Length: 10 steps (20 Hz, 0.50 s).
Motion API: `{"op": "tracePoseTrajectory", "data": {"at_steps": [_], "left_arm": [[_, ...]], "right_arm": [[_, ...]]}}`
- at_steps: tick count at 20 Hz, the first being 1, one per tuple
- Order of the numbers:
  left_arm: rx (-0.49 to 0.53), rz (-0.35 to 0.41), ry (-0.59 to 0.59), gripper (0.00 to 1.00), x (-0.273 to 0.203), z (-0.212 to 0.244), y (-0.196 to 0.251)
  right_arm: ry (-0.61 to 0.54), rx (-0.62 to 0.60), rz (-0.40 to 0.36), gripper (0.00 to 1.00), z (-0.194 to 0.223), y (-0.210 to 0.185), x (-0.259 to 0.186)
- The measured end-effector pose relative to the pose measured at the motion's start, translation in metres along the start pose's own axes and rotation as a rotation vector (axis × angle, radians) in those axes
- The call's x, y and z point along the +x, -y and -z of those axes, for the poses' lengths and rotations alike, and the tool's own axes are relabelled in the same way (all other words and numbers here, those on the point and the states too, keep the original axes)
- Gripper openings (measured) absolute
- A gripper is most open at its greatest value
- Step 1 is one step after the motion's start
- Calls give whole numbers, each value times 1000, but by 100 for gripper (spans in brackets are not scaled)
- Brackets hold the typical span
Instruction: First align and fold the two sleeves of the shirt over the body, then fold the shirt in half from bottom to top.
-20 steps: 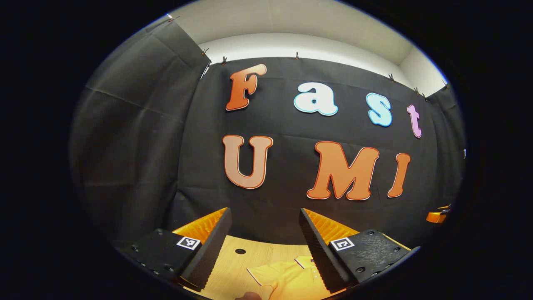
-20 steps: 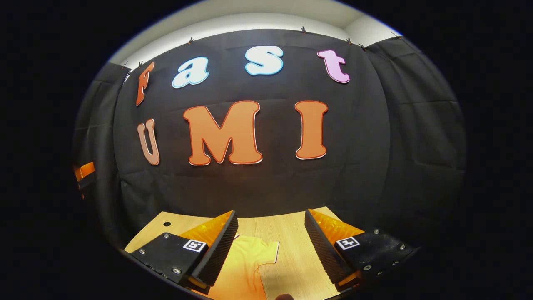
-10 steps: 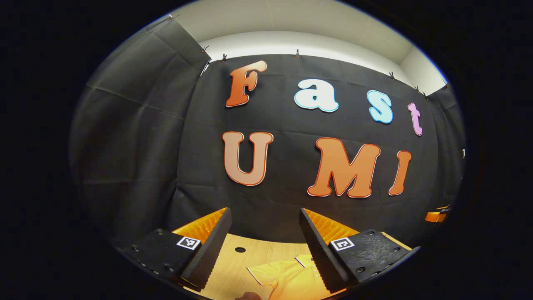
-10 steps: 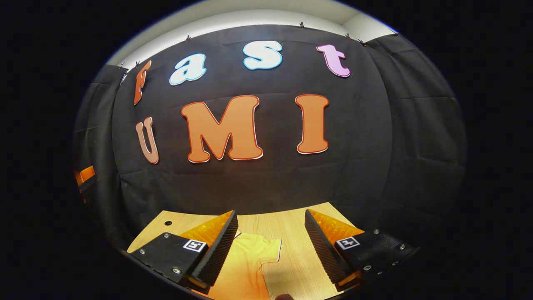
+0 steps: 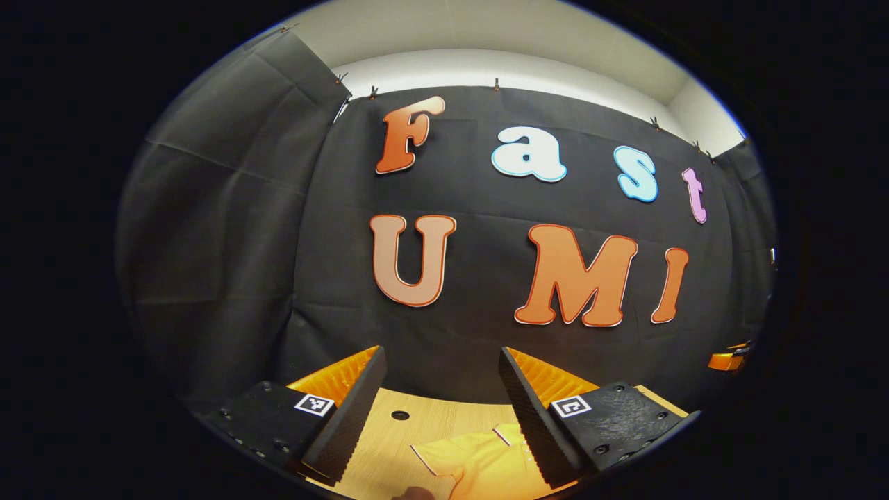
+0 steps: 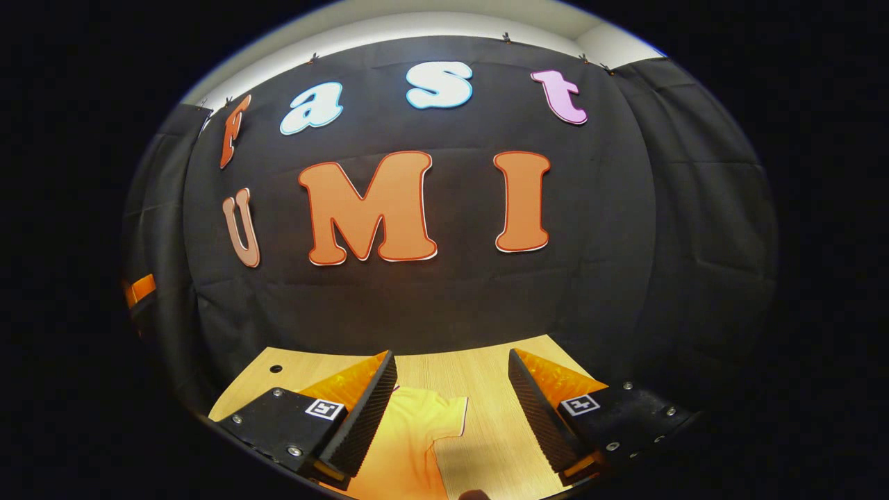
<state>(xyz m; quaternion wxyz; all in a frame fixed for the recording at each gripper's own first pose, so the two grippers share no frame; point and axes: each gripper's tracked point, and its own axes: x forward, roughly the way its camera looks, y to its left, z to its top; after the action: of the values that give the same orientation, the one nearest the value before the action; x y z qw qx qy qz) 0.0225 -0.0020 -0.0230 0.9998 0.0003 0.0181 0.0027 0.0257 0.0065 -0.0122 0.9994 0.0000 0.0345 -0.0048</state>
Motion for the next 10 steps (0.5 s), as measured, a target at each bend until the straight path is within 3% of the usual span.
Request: {"op": "tracePoseTrajectory", "data": {"at_steps": [10], "left_arm": [[-3, 0, -19, 98, 9, 10, -2]], "right_arm": [[-62, -13, -5, 97, 11, -11, 22]]}}
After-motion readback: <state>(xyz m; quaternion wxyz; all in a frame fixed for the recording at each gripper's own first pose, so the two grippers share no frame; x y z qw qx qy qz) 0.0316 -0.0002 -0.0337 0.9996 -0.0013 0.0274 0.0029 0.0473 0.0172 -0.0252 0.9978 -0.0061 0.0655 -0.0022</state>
